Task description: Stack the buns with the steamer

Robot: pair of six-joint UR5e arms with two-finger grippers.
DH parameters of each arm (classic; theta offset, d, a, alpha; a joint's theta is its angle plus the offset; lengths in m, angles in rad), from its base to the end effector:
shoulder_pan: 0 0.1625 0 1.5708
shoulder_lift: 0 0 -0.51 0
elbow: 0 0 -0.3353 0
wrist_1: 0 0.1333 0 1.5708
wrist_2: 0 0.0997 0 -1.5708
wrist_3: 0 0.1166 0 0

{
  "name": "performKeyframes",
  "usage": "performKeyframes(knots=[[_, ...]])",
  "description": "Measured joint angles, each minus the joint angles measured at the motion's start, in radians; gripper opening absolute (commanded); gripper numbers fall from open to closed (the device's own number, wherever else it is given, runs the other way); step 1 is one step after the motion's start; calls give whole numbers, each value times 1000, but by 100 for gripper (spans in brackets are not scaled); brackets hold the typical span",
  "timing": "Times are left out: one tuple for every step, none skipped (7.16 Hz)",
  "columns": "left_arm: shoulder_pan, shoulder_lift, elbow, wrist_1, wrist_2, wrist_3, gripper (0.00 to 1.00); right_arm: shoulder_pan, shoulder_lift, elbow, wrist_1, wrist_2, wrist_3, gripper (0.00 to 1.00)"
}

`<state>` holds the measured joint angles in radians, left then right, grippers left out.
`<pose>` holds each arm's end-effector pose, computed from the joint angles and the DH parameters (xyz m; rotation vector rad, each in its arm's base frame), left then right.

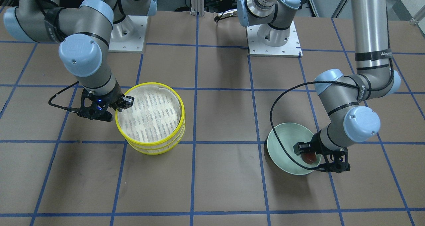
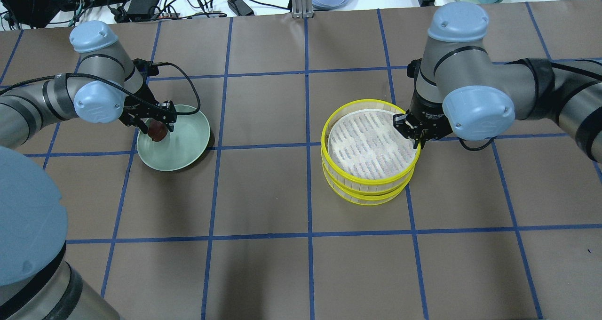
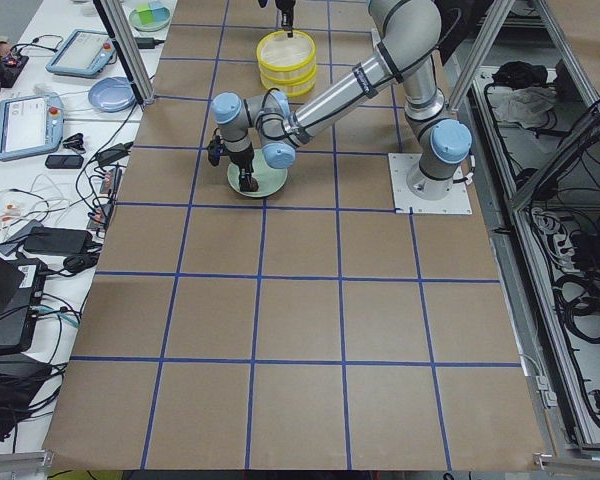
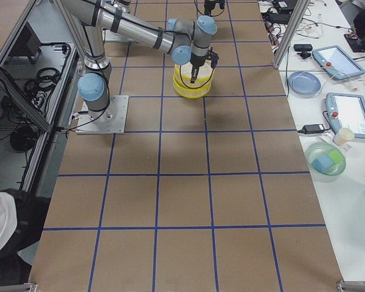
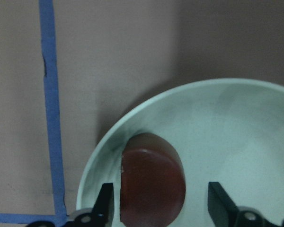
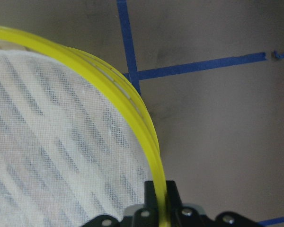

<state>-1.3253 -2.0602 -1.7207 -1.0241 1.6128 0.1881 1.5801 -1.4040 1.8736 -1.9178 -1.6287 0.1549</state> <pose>0.0206 -0.6106 0.2874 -0.0864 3.1155 0.1551 0.1309 -0.4672 0.3860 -0.2178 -3.0609 -0.1804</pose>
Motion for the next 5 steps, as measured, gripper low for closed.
performKeyframes(knots=[[0, 1, 0, 1, 0, 1, 8, 1, -4, 0, -2, 1, -10, 0], [0, 4, 2, 1, -1, 6, 2, 1, -6, -1, -9, 4, -33, 0], [-1, 11, 4, 2, -1, 10, 1, 1, -6, -1, -22, 7, -63, 0], [-1, 17, 5, 1, -3, 10, 1, 0, -6, -1, -31, 8, -91, 0], [-1, 20, 6, 1, -3, 10, 1, -2, -4, 0, -35, 7, -112, 0]])
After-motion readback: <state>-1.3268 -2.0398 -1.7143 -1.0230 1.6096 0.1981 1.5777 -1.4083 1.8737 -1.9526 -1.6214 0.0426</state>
